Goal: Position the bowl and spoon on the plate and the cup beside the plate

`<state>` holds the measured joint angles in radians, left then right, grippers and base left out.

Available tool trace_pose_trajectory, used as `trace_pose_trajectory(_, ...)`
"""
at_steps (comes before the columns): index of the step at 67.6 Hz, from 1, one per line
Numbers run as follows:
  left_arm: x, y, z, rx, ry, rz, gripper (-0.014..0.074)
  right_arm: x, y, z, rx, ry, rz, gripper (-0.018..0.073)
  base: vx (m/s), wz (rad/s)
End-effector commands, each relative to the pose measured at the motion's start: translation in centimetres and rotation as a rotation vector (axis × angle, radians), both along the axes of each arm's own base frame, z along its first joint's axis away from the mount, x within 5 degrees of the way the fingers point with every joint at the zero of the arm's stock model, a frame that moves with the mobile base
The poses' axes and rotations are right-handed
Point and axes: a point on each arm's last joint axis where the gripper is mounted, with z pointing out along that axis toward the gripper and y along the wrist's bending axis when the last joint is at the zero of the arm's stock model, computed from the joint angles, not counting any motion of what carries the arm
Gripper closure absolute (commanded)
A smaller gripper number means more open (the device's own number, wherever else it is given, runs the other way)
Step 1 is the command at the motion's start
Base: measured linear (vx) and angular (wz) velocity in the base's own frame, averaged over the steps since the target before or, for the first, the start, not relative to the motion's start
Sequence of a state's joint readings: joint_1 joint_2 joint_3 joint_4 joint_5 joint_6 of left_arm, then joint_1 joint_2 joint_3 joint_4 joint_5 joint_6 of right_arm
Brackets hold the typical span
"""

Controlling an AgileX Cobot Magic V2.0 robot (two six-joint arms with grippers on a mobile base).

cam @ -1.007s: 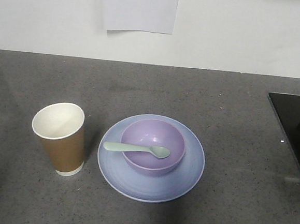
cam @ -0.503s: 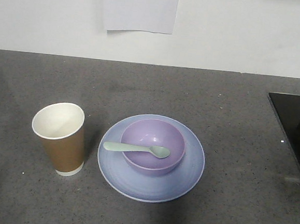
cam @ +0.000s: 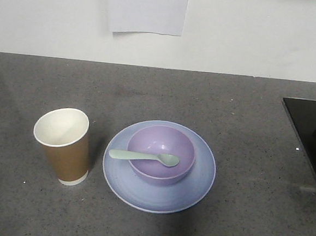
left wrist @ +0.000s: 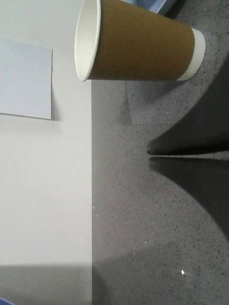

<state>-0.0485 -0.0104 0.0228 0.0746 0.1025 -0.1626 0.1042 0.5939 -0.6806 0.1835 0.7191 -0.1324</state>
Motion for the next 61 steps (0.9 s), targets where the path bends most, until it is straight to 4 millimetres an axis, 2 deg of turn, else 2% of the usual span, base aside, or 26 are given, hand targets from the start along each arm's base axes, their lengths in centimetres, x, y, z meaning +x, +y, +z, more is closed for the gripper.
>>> trace_pose_trajectory(1,-0.22,-0.04,1.42,-0.021,-0.113,-0.006,0.0603,0.28,-0.11,1.34,0.014,-0.091,-0.017,0.057,0.0,0.0)
trace_pose_trajectory(49,-0.22,-0.04,1.42,-0.021,-0.113,-0.006,0.0603,0.28,-0.12,1.36,0.012,-0.093,-0.018,0.057,0.0,0.0)
trace_pose_trajectory(61,-0.22,-0.04,1.42,-0.021,-0.113,-0.006,0.0603,-0.7,-0.43,1.9,-0.021,-0.154,-0.024,0.057,0.0,0.0)
